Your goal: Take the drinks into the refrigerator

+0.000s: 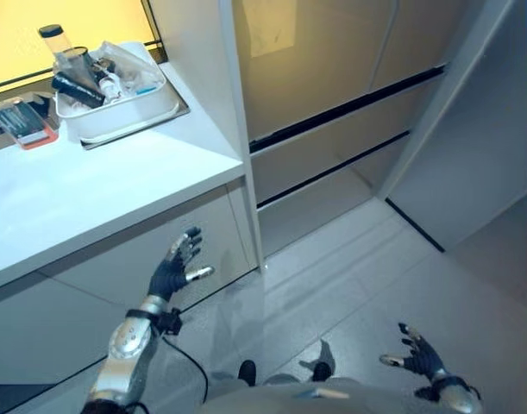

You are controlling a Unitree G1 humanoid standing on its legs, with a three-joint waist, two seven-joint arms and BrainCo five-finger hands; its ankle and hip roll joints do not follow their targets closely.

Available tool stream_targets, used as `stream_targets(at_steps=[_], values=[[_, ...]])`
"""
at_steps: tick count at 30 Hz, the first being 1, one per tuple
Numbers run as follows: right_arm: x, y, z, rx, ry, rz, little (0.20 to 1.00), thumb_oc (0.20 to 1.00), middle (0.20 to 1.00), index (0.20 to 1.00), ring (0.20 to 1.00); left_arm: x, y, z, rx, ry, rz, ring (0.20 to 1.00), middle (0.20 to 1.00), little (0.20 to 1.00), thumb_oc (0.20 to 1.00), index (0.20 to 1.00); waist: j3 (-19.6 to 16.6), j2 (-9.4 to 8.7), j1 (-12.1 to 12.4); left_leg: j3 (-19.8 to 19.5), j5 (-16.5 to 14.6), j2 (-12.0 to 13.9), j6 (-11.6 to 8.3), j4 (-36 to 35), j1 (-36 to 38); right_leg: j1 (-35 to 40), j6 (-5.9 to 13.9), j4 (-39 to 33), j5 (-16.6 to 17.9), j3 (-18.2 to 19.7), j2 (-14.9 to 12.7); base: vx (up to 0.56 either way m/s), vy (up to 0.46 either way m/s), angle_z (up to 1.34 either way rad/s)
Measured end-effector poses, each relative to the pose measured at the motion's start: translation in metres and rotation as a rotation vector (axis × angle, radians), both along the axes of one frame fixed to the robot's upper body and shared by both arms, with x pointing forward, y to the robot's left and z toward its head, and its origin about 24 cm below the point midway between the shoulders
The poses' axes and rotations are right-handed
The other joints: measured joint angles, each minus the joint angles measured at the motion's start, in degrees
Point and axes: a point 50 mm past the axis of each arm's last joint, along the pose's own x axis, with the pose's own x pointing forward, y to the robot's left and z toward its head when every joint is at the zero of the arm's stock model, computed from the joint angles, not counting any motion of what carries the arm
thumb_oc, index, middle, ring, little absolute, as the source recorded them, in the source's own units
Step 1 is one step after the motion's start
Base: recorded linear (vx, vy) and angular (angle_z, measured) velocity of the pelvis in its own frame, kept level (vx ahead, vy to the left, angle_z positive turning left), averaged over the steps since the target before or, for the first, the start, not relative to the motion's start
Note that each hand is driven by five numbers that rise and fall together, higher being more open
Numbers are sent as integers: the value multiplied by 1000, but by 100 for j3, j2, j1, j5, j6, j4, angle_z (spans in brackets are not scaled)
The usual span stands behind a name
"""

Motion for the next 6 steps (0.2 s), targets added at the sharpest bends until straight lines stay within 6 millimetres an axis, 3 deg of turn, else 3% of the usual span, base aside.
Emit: stream_targets(at_steps=[4, 6], values=[[-6, 3, -10, -1, 60, -38, 1000, 1000, 1000, 1000, 1000, -34, 3, -58, 97, 289, 82, 1000, 1000, 1000, 1000, 1000, -148, 10, -16, 131, -35, 17, 12, -2, 44, -18, 9, -1, 9, 130, 15, -23, -2, -16], [-7, 5, -12, 4, 70, -48, 1000, 1000, 1000, 1000, 1000, -49, 4, -74, 132, 389, 106, 1000, 1000, 1000, 1000, 1000, -172, -15, -7, 161, -38, 31, 7, -2, 49, -23, 1, -1, 15, 164, 28, -8, -10, -7]])
